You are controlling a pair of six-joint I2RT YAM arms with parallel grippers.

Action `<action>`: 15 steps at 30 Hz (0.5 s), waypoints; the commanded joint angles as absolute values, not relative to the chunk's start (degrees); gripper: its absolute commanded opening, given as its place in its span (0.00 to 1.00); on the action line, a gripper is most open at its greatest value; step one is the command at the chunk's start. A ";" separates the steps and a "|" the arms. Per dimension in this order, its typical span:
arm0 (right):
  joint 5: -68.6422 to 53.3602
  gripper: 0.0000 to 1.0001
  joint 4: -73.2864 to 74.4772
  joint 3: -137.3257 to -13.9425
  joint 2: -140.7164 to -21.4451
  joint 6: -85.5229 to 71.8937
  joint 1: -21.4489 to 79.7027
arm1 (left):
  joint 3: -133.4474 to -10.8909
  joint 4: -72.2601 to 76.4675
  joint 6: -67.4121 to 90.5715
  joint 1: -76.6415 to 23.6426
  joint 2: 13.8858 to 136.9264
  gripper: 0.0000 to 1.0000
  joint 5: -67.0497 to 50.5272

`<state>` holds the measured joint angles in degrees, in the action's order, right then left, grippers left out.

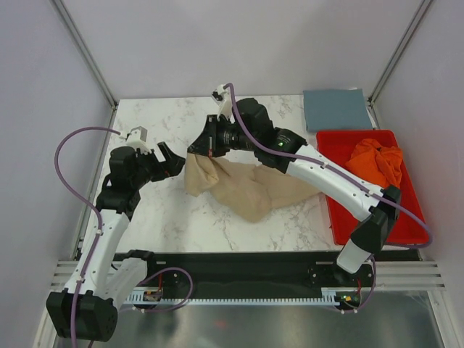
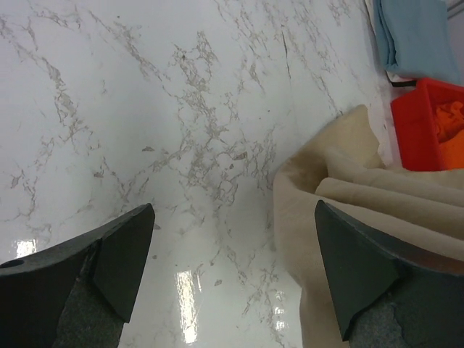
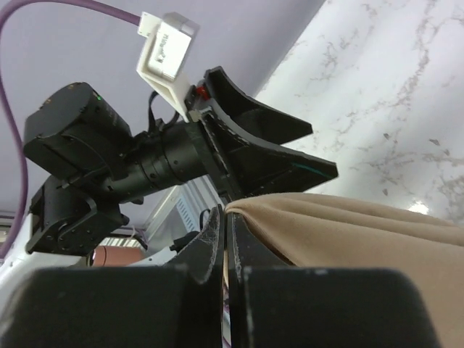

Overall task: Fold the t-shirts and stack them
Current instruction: Move the tshirt to the center of the board

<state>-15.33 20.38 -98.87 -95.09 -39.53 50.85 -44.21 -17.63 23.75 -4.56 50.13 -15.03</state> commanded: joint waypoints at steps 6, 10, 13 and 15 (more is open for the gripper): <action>-20.40 0.02 12.39 -107.32 -98.27 -40.79 52.29 | -45.97 -17.49 25.93 -3.16 50.45 1.00 -12.22; -4.78 0.05 21.87 -96.56 -93.00 -35.60 51.68 | -45.88 -17.67 25.14 -3.16 50.71 0.98 -12.57; 5.60 0.07 25.13 -83.65 -87.46 -34.98 48.53 | -46.14 -17.49 24.44 -3.16 51.15 0.96 -13.88; 9.66 0.09 26.37 -78.25 -84.22 -35.16 45.97 | -46.32 -17.58 23.82 -3.25 51.59 0.93 -15.64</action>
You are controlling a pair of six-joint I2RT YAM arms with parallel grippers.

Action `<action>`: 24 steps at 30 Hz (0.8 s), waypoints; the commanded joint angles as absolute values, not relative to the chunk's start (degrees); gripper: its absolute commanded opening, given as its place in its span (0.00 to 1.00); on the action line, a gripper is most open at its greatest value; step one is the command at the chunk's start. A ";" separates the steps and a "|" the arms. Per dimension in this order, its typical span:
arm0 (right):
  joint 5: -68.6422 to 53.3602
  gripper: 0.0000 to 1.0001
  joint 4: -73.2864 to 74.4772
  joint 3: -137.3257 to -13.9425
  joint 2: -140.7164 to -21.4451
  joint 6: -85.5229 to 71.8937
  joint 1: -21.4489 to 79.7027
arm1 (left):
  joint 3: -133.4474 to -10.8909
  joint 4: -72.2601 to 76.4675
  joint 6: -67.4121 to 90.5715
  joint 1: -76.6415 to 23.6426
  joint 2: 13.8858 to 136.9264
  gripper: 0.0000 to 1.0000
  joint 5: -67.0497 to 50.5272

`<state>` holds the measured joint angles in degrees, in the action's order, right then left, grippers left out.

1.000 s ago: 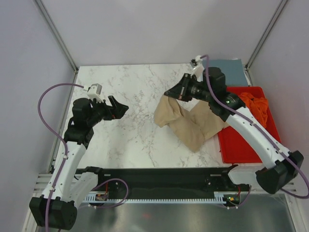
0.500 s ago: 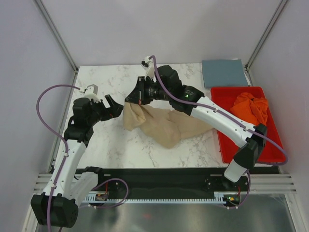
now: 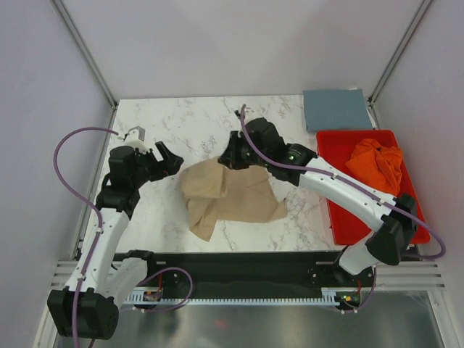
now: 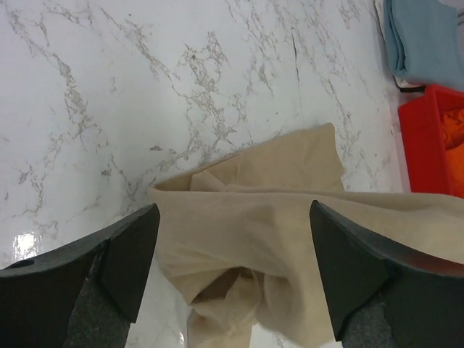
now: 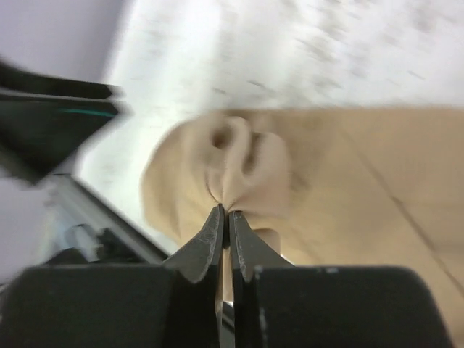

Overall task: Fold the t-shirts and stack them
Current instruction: Move the tshirt to the center of the board

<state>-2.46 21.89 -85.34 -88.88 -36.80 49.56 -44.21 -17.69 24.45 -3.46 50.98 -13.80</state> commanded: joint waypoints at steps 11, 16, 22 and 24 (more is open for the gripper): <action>8.19 0.11 28.49 -86.20 -89.72 -30.93 43.94 | -41.58 -18.37 29.97 -3.60 51.86 0.81 -37.44; -1.82 0.17 20.84 -102.17 -102.28 -37.60 43.95 | -40.87 -20.82 32.60 -3.52 46.42 0.81 -30.44; -0.37 0.49 36.72 -117.60 -112.86 -36.04 43.86 | -39.99 -24.69 34.62 -3.43 42.54 0.83 -20.50; 6.48 0.56 39.81 -113.40 -108.32 -35.42 43.33 | -38.33 -24.79 35.94 -3.51 41.23 0.84 -19.69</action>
<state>0.19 30.46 -114.52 -112.79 -36.12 43.81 -40.14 -22.52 32.18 -3.57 42.63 -24.80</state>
